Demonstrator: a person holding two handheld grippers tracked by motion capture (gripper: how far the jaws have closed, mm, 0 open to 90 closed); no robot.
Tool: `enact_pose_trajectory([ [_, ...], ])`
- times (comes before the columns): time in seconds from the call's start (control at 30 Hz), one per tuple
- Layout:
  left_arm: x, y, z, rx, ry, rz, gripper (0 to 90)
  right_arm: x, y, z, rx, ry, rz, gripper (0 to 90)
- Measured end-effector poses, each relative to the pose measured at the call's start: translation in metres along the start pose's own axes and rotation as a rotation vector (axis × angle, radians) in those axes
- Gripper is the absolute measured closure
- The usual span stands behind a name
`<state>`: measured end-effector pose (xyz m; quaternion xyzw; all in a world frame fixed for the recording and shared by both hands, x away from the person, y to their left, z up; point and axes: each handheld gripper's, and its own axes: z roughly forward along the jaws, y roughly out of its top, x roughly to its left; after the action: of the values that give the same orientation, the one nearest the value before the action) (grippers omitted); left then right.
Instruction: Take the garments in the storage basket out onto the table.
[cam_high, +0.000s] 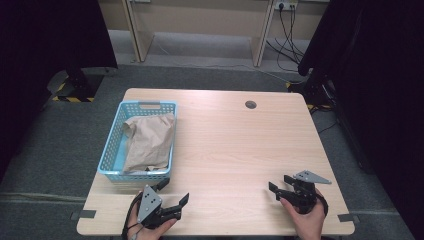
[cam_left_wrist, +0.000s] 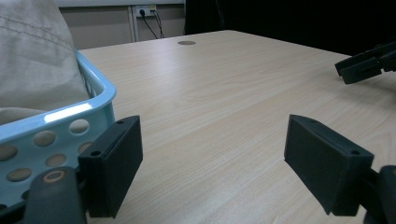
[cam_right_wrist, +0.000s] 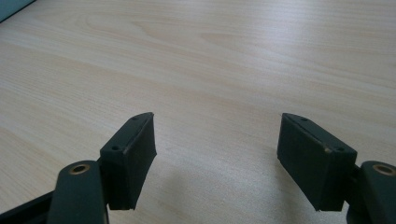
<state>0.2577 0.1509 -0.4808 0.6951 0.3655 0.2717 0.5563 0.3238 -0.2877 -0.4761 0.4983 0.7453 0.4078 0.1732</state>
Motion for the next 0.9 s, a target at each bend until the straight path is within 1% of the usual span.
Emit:
enact_pose_trajectory([
  [0.13,0.000,0.000,0.000,0.004,0.004,-0.005,17.8,0.000,0.000,0.000,0.001,-0.001,0.001,28.8],
  [0.17,-0.001,0.002,0.001,0.013,0.000,-0.004,17.6,0.000,0.000,0.000,0.002,-0.001,0.001,28.8],
  [0.23,-0.002,0.004,0.001,0.016,0.000,0.001,17.6,0.000,0.000,0.000,0.001,-0.002,0.000,28.8],
  [0.3,-0.003,0.009,0.001,0.018,-0.003,-0.004,17.6,0.000,0.000,0.000,0.001,-0.002,0.001,28.8],
  [0.33,-0.004,0.012,0.001,0.015,0.000,-0.004,17.5,0.000,0.000,0.000,0.002,-0.002,0.001,28.8],
  [0.37,-0.005,0.018,0.000,0.015,0.009,0.002,17.6,0.000,0.000,0.000,0.004,-0.002,-0.002,28.8],
  [0.4,-0.005,0.018,0.000,0.015,0.009,0.002,17.5,0.000,0.000,0.000,0.004,-0.002,-0.002,28.8],
  [0.43,-0.005,0.025,-0.001,0.015,0.014,0.000,17.5,0.000,0.000,0.000,0.002,-0.003,-0.002,28.8],
  [0.47,-0.005,0.025,-0.001,0.015,0.014,0.000,17.5,0.000,0.000,0.000,0.002,-0.003,-0.002,28.8],
  [0.5,-0.005,0.029,-0.001,0.015,0.016,-0.002,17.5,0.000,0.000,0.000,0.001,-0.003,-0.002,28.8],
  [0.63,-0.005,0.045,-0.002,0.021,0.033,0.014,17.5,0.000,0.000,0.000,0.001,-0.004,-0.003,28.8],
  [0.67,-0.003,0.053,-0.002,0.020,0.041,0.013,17.5,0.000,0.000,0.000,0.001,-0.004,-0.003,28.8],
  [0.7,-0.003,0.053,-0.002,0.020,0.041,0.013,17.5,0.000,0.000,0.000,0.002,-0.004,-0.003,28.8],
  [0.8,0.003,0.065,-0.002,0.016,0.060,0.026,17.5,0.000,0.000,0.000,0.002,-0.003,-0.003,28.8],
  [0.83,0.009,0.073,-0.001,0.017,0.078,0.029,17.5,0.000,0.000,0.000,0.003,-0.003,-0.003,28.8],
  [0.87,0.009,0.073,-0.001,0.017,0.078,0.029,17.5,0.000,0.000,0.000,0.003,-0.003,-0.003,28.8],
  [0.9,0.016,0.080,0.001,0.023,0.098,0.030,17.5,0.000,0.000,0.000,0.002,-0.004,-0.003,28.8],
])
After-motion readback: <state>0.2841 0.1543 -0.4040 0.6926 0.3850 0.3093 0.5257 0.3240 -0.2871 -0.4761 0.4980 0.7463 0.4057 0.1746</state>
